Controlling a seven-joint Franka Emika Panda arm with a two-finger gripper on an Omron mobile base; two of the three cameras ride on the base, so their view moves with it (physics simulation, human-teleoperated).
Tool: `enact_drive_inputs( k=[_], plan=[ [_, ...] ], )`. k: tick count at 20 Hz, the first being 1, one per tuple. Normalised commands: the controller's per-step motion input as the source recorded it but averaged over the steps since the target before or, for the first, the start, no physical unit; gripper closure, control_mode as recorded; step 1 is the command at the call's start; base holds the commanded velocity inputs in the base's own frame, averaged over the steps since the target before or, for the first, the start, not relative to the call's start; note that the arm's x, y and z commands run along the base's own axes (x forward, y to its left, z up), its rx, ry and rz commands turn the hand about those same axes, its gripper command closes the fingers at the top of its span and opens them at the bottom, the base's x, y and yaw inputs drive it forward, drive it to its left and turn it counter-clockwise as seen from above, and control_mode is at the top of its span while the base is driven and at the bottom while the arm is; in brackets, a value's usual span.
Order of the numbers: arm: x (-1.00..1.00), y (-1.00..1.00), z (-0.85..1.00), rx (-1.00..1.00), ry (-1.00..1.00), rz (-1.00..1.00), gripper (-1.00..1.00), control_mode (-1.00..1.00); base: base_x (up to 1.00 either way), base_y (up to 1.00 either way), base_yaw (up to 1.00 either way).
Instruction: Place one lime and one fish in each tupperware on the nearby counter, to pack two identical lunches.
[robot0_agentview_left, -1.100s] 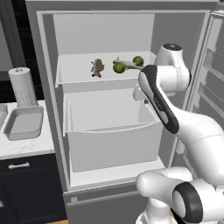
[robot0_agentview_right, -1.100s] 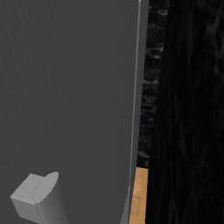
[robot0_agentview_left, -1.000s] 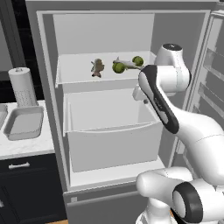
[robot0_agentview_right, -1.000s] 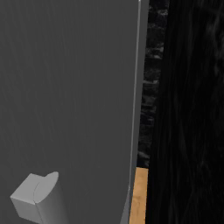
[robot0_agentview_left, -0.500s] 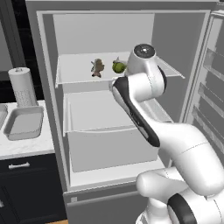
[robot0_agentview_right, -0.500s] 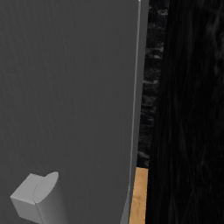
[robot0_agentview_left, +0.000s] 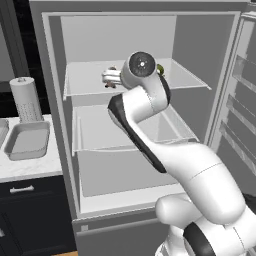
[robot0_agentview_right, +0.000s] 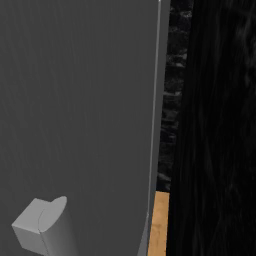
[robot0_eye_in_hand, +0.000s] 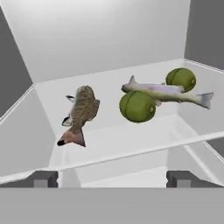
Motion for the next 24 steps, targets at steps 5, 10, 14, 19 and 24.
enact_drive_inputs(
  k=[5, 10, 14, 19, 24],
  plan=[
    [0.94, 0.20, 0.18, 0.01, 0.02, 0.01, -1.00, -1.00, 0.00, 0.00, 0.00],
    [0.84, 0.07, 0.00, 0.00, 0.25, 0.09, -1.00, -1.00, 0.00, 0.00, 0.00],
    [0.63, 0.23, 0.00, -0.11, 0.34, 0.05, -1.00, -1.00, 0.00, 0.00, 0.00],
    [0.03, 0.31, -0.29, -0.14, 0.14, 0.04, -1.00, -1.00, 0.00, 0.00, 0.00],
    [0.35, 0.38, -0.33, -0.06, 0.00, 0.01, -1.00, -1.00, 0.00, 0.00, 0.00]
  ],
)
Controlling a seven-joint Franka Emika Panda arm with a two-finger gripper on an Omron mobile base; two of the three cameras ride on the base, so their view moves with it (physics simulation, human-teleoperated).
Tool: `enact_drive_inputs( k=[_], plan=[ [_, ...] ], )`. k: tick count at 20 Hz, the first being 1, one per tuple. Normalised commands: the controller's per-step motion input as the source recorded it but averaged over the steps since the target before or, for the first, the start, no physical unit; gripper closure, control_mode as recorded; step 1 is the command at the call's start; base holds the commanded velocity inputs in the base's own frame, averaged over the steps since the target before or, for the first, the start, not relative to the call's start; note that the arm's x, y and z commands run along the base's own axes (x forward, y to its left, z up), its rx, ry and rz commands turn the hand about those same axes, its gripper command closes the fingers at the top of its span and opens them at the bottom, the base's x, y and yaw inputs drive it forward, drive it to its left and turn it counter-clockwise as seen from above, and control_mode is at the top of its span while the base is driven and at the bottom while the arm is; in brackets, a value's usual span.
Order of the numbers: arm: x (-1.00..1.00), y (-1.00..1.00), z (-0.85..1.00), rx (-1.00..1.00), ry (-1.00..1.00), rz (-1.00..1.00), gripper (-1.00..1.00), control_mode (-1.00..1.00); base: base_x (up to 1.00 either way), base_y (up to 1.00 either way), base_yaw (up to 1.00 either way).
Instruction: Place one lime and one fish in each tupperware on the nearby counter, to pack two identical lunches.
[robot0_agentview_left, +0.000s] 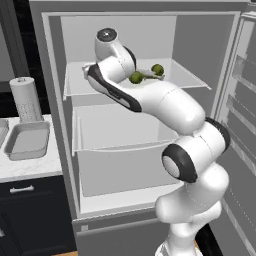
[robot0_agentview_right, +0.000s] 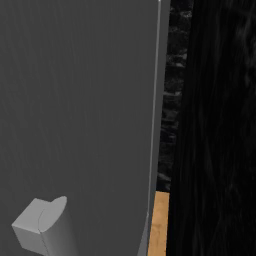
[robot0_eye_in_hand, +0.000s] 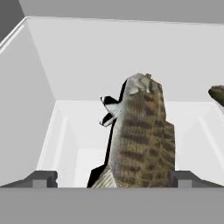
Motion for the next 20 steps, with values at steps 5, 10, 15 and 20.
enact_drive_inputs(
  k=[5, 10, 15, 20],
  plan=[
    [0.52, 0.14, -0.20, 0.00, 0.00, 0.00, -1.00, -1.00, 0.00, 0.00, 0.00],
    [0.23, -0.01, -0.45, -0.02, 0.00, 0.00, 1.00, -1.00, 0.00, 0.00, 0.00],
    [-0.07, -0.21, -0.53, -0.02, -0.06, 0.00, 1.00, -1.00, 0.00, 0.00, 0.00],
    [-0.49, -0.25, -0.41, -0.01, -0.14, 0.00, 1.00, -1.00, 0.00, 0.00, 0.00]
  ],
)
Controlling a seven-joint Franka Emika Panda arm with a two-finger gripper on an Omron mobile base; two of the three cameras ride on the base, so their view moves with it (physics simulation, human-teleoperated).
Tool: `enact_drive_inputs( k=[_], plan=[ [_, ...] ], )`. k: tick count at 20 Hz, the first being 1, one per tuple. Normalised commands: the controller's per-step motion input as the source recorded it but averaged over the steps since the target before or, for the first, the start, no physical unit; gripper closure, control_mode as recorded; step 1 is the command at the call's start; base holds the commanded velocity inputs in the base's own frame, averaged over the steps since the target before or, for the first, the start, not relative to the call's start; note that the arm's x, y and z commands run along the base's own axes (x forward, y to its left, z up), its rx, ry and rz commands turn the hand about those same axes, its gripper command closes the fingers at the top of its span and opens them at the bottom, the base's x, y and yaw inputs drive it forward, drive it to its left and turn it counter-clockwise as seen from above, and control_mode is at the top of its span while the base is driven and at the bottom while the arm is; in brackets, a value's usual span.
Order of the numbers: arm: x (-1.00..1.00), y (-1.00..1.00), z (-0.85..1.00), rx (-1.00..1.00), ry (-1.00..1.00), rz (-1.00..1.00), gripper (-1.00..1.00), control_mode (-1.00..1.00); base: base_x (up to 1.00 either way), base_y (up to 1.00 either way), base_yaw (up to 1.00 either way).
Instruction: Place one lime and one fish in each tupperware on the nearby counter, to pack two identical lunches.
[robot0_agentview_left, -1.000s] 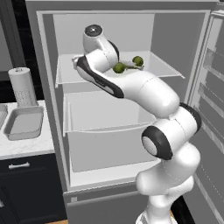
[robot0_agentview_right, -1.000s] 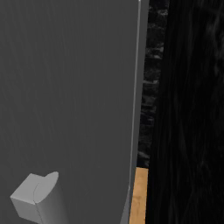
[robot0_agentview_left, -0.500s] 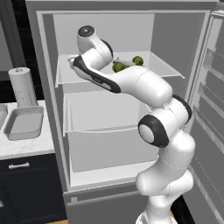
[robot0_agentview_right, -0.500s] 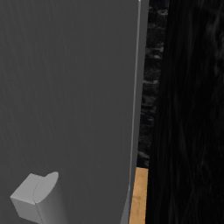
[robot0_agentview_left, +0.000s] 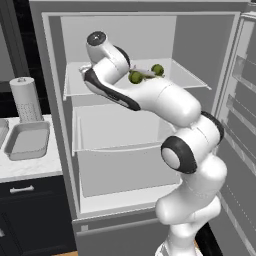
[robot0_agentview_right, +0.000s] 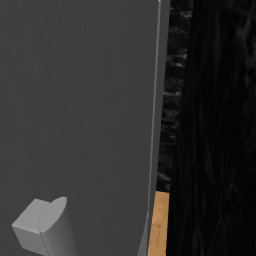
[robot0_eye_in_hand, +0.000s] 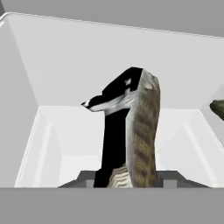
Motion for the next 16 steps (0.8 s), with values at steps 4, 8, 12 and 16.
enact_drive_inputs(
  k=[4, 8, 12, 16],
  plan=[
    [-1.00, -0.19, -0.17, 0.00, -0.41, 0.01, 1.00, -1.00, 0.00, 0.00, 0.00],
    [-1.00, 0.00, 0.00, 0.00, -0.53, 0.00, 1.00, -1.00, 0.00, 0.00, 0.00],
    [-1.00, -0.05, 0.00, 0.00, -0.40, 0.00, 1.00, -1.00, 0.00, 0.00, 0.00],
    [-1.00, -0.14, 0.00, 0.00, -0.29, 0.00, 1.00, -1.00, 0.00, 0.00, 0.00]
  ],
)
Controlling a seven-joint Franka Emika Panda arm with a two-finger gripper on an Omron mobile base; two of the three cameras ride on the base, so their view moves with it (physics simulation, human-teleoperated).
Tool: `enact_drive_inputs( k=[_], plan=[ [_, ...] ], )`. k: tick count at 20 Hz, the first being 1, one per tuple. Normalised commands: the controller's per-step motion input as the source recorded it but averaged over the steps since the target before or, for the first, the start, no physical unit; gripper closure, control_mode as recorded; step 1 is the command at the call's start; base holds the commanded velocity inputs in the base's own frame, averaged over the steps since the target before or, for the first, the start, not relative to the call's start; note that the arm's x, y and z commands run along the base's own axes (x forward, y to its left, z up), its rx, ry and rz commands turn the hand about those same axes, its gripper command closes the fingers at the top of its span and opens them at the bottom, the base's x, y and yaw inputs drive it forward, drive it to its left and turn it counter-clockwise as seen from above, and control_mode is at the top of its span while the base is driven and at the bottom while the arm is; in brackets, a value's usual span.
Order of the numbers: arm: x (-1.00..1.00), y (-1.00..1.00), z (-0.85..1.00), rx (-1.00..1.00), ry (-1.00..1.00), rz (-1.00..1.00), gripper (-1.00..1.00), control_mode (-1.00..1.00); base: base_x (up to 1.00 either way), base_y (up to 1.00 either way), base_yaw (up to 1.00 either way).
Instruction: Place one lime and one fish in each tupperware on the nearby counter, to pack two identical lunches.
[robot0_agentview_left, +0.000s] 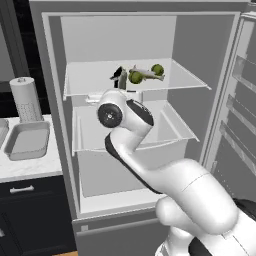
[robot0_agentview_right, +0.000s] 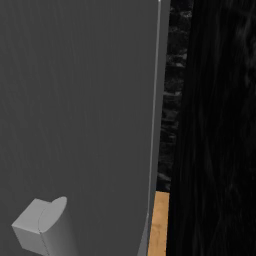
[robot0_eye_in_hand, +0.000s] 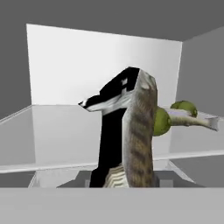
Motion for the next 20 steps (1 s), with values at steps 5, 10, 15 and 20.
enact_drive_inputs(
  k=[5, 10, 15, 20],
  plan=[
    [-1.00, -0.30, -0.24, 0.01, 0.00, -0.07, 1.00, -1.00, 0.00, 0.00, 0.00],
    [-1.00, -0.36, -0.82, 0.03, 0.43, -0.03, 1.00, -1.00, 0.00, 0.00, 0.00],
    [-0.76, -0.08, -0.80, 0.01, 0.53, 0.00, 1.00, 1.00, -0.20, 0.00, 0.00],
    [0.00, 0.00, 0.00, 0.00, 0.00, 0.00, 1.00, 1.00, -0.92, 0.47, 0.00]
  ],
)
